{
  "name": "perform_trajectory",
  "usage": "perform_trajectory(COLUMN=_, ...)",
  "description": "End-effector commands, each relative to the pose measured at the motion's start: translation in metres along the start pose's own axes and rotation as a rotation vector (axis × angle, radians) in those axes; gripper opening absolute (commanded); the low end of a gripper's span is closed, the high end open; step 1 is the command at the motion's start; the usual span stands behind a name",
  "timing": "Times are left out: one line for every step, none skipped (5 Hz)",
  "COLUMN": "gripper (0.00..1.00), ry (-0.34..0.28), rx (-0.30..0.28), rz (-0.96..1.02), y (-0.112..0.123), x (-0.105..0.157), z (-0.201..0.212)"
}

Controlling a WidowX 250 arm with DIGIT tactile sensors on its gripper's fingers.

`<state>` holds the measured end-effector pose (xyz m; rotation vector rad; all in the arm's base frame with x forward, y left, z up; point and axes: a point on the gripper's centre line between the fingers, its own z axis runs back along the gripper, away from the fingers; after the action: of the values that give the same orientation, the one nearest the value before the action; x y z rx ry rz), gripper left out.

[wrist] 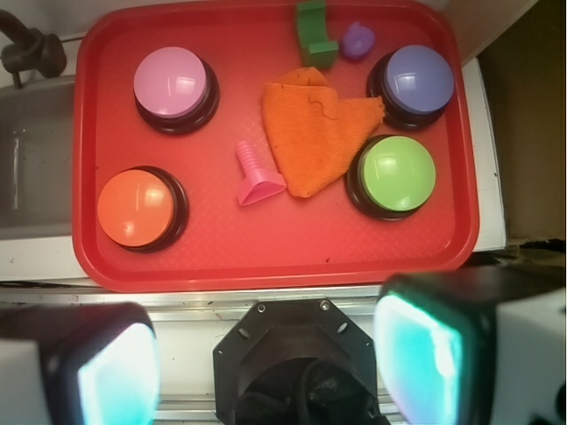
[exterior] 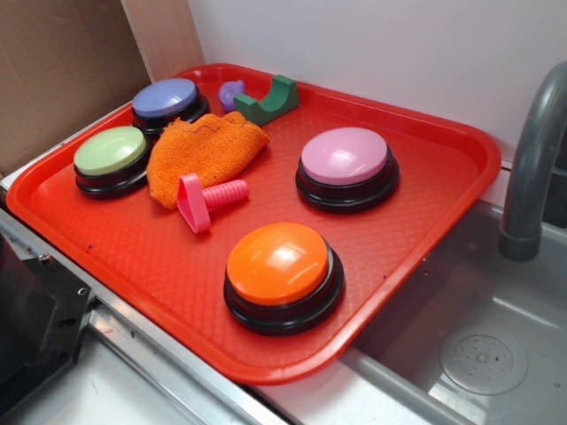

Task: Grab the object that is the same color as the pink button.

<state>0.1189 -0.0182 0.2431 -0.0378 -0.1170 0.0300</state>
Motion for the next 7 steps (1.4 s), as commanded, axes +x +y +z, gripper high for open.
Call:
perform_trajectory(gripper=1.00, ry=0.000, rx=0.000, rz=0.000, y=0.000, x=0.000, z=0.000)
perform_trajectory(gripper=1.00, ry=-0.006, rx=-0.038, rz=-0.132, y=0.002, x=0.018, z=-0.021)
perform_trajectory(gripper=1.00, ry=0.023, rx=-0.039, rz=-0.180, y=0.002, x=0.033, z=-0.047)
perform_trajectory(gripper=1.00, ry=0.036, rx=-0.011, rz=-0.194, y=-0.008, x=0.055, z=-0.085)
perform_trajectory(gripper=1.00, ry=0.046, rx=0.000, rz=-0.207, y=-0.015, x=0.072, z=-0.115)
perform_trajectory(gripper=1.00, ry=0.038, rx=-0.041, rz=-0.240, y=-0.016, x=0.082, z=-0.149)
perform_trajectory(gripper=1.00, ry=0.063, rx=-0.008, rz=-0.203, y=-0.018, x=0.083, z=-0.177)
